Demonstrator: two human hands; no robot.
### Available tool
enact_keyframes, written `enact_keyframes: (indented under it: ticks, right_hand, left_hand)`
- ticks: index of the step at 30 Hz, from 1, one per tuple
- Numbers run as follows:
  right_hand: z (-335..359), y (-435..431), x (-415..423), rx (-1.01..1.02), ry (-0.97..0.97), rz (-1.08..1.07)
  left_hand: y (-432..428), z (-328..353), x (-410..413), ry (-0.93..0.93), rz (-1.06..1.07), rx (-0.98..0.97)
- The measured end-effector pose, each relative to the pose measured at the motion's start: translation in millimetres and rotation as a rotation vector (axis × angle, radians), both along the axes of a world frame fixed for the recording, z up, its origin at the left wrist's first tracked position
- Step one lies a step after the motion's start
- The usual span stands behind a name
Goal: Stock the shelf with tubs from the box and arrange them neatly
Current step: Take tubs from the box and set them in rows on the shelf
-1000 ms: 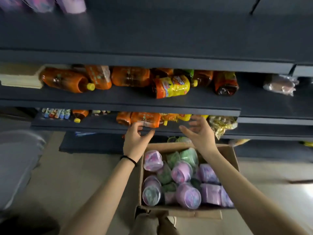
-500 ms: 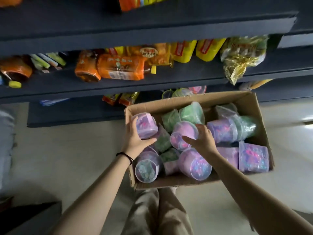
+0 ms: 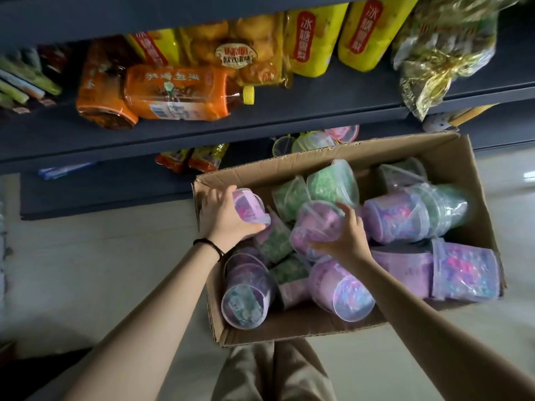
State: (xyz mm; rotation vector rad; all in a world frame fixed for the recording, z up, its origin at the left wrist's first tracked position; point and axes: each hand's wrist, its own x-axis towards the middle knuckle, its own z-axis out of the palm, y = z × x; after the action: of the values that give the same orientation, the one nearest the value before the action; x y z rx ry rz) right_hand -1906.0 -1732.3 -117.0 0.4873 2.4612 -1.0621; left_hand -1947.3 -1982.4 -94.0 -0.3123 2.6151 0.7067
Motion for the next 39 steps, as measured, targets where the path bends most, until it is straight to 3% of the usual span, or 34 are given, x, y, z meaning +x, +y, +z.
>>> enact_keyframes:
  ticks: [3, 6, 10, 13, 17, 19, 22, 25, 29, 34, 39]
  right_hand:
    - [9.4, 3.3, -0.9, -0.013, 0.131, 0.086]
    - [13.4, 13.8, -4.0, 0.034, 0.217, 0.222]
    - [13.1, 26.0, -3.4, 0.136, 0.134, 0.35]
    - [11.7, 17.2, 0.1, 0.144, 0.019, 0.356]
    - [6.5, -8.5, 5.2, 0.115, 0.047, 0.034]
    - [6.9, -19.1, 3.1, 0.092, -0.048, -0.17]
    - [6.7, -29.6, 0.4, 0.018, -0.183, -0.259]
    - [7.8, -30.8, 0.2, -0.063, -0.166, -0.304]
    - [18.0, -24.4, -1.1, -0.078, -0.174, -0.284]
    - [26.6, -18.8, 1.0, -0.117, -0.146, -0.259]
    - [44.4, -21.4, 7.1, -0.162, -0.052, -0.254]
  left_hand:
    - [6.6, -4.7, 8.7, -0.062, 0.294, 0.187]
    - [24.1, -5.0, 22.7, -0.074, 0.43, 0.197]
    - [53.4, -15.3, 37.0, -0.217, 0.223, 0.233]
    - [56.0, -7.5, 34.2, -0.275, 0.243, 0.337]
    - [41.0, -9.5, 35.8, -0.314, -0.009, 0.334]
    - [32.3, -18.5, 36.6, -0.305, -0.026, 0.268]
    - [28.2, -19.2, 36.6, -0.179, -0.106, 0.09]
    - [26.7, -13.8, 33.8, 0.073, -0.216, -0.004]
    - [25.6, -10.6, 29.0, 0.037, -0.197, 0.122]
    - [26.4, -16.9, 14.8, -0.09, -0.288, 0.098]
    - [28.7, -8.8, 15.5, -0.001, -0.118, 0.111]
